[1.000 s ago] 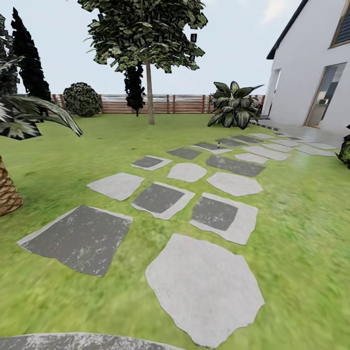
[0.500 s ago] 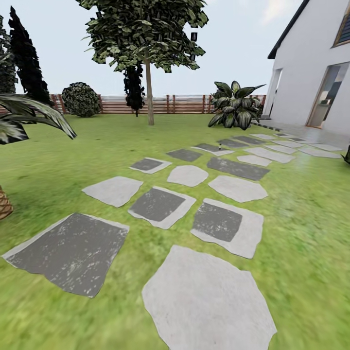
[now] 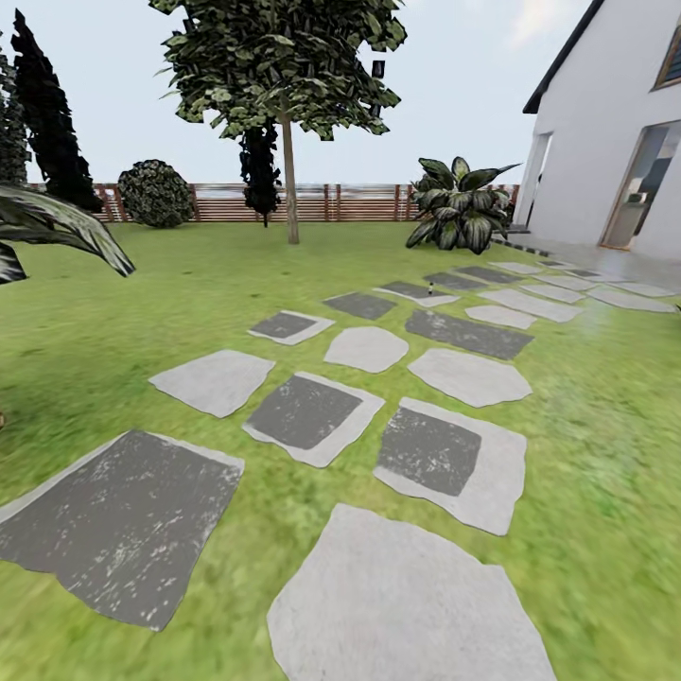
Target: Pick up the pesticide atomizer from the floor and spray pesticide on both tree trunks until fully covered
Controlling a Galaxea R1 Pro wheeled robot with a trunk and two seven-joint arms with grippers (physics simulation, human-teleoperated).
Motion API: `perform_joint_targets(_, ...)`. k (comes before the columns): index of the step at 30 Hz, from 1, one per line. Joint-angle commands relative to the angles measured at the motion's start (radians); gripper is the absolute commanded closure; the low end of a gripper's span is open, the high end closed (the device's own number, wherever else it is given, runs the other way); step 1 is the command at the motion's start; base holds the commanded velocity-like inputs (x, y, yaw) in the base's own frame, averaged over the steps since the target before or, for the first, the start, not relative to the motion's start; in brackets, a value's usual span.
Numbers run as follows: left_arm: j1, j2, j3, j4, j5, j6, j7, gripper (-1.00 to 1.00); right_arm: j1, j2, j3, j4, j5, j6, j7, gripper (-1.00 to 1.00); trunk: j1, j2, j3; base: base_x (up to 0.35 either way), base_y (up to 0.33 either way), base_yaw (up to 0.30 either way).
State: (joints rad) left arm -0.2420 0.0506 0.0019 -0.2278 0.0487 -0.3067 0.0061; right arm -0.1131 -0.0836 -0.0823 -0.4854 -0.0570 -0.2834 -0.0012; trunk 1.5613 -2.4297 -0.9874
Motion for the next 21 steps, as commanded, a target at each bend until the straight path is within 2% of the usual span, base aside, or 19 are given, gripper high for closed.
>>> perform_joint_targets(1, 0.0, 0.0, 0.0, 0.001, 0.005, -0.003, 0.0, -1.0, 0.0, -0.001, 0.001, 0.001, -0.006, -0.003, 0.001, -1.0, 0.0, 0.0, -0.001, 0.34, 0.0, 0.0)
perform_joint_targets(11, 0.0, 0.0, 0.0, 0.001, 0.005, -0.003, 0.0, -1.0, 0.0, -0.001, 0.001, 0.001, -0.006, -0.003, 0.003, -1.0, 0.0, 0.0, -0.001, 0.34, 0.0, -0.034)
perform_joint_targets(21, 0.0, -0.001, 0.0, 0.001, 0.005, -0.003, 0.0, -1.0, 0.0, -0.001, 0.001, 0.001, -0.006, -0.003, 0.004, -1.0, 0.0, 0.0, -0.001, 0.34, 0.0, -0.248)
